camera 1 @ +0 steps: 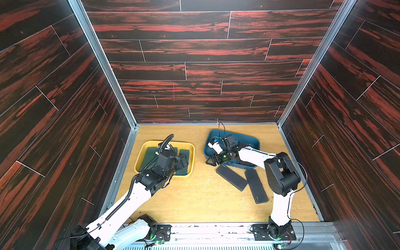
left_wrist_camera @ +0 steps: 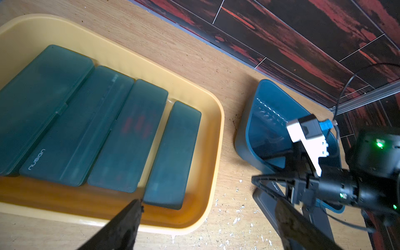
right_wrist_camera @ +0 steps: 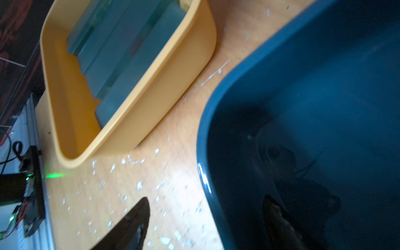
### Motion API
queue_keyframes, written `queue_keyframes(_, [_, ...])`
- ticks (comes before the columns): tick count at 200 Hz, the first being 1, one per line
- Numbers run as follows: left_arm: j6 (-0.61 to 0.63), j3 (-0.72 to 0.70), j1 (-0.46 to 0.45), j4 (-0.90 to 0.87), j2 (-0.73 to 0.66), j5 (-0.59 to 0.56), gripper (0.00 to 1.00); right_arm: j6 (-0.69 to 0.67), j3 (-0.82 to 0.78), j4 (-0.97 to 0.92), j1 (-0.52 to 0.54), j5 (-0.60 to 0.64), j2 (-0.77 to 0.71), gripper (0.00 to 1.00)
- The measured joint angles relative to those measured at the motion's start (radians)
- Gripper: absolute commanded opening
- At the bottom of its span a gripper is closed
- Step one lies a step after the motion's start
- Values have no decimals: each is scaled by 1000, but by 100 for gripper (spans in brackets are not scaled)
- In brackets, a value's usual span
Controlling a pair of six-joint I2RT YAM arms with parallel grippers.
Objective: Place the pencil cases by color into the storage box
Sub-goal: Adjust the storage box at the center of the board.
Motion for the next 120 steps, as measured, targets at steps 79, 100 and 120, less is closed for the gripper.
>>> queue_keyframes(79, [1, 6, 3, 15, 71, 33, 96, 72, -193, 79, 30, 89, -277, 82])
queue_keyframes(100, [1, 7, 3, 13, 85, 42, 96, 90, -222, 114, 40, 152, -375, 82])
queue_keyframes(120, [9, 9, 4, 16, 102, 62, 96, 89, -262, 135, 79, 230, -460, 82])
